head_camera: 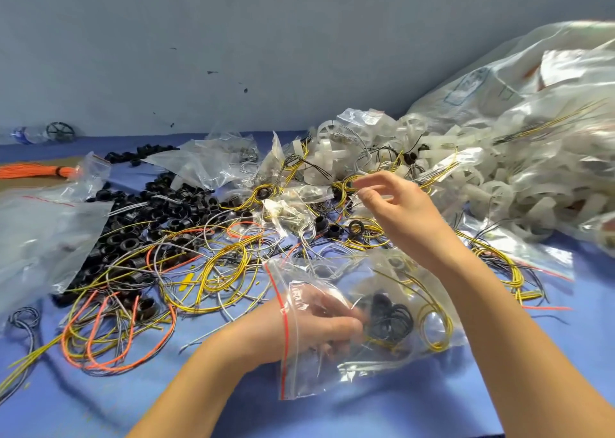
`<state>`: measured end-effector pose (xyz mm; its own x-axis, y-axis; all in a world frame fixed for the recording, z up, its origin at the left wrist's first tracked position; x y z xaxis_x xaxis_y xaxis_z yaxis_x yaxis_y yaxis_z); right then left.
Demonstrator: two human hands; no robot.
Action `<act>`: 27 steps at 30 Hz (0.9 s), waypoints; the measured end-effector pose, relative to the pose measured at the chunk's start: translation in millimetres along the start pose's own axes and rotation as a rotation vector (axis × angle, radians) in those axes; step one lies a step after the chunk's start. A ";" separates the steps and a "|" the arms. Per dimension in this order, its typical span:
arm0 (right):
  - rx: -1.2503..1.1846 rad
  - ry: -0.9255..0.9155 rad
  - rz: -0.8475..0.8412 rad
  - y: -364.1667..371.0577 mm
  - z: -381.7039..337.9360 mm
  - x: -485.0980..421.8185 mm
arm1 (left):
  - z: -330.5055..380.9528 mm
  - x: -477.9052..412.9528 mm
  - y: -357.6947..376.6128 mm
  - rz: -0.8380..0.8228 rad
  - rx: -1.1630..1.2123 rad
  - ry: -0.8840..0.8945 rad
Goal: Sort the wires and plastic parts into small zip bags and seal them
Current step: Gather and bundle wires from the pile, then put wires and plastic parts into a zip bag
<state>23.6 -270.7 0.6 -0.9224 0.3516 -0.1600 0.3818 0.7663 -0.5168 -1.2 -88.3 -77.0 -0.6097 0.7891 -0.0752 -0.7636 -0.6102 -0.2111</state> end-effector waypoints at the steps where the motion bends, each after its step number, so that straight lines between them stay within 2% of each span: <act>1: 0.008 0.002 0.002 -1.1 0.9 -0.2 | -0.9 -0.2 0.4 0.020 -0.050 0.033; 5: 0.082 0.013 0.042 -6.5 3.0 0.3 | -0.8 1.5 -0.6 0.103 -0.292 0.228; 7: 0.142 0.025 0.070 -8.9 5.1 2.1 | 0.4 1.6 -2.9 0.095 -0.333 0.249; 11: 0.268 0.057 0.061 -9.7 14.4 5.1 | -1.8 6.2 -26.8 0.118 -0.256 0.076; 13: 0.314 0.085 0.042 -9.0 19.8 5.5 | -4.1 12.6 -45.9 0.143 -0.143 0.008; 15: 0.346 0.104 0.024 -7.8 23.2 5.4 | -7.2 21.2 -65.5 0.262 0.010 -0.064; 17: 0.368 0.105 0.011 -7.1 23.6 5.6 | -8.7 25.9 -83.8 0.457 0.068 -0.110; 20: 0.341 0.094 -0.005 -5.7 18.7 6.5 | -5.4 23.8 -101.2 0.754 0.095 -0.057; 23: 0.311 0.063 -0.005 -1.9 11.0 7.0 | 2.0 12.6 -103.2 0.846 0.023 0.015; 27: 0.346 0.071 -0.025 4.8 9.8 5.6 | 10.3 -11.3 -98.6 0.858 -0.287 0.099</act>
<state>19.7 -270.3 -11.0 -0.9200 0.3810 -0.0917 0.3057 0.5515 -0.7761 78.8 -37.8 -45.3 -0.9134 0.0830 -0.3985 0.0339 -0.9601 -0.2777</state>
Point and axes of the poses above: each hand's wrist, its own x-axis away from the middle knuckle, its own y-axis out of the palm, z = x × y, the point moved 3 cm from there along -x, towards the middle knuckle, and after that the axes turned 14 degrees about y, right-handed, at the moved point
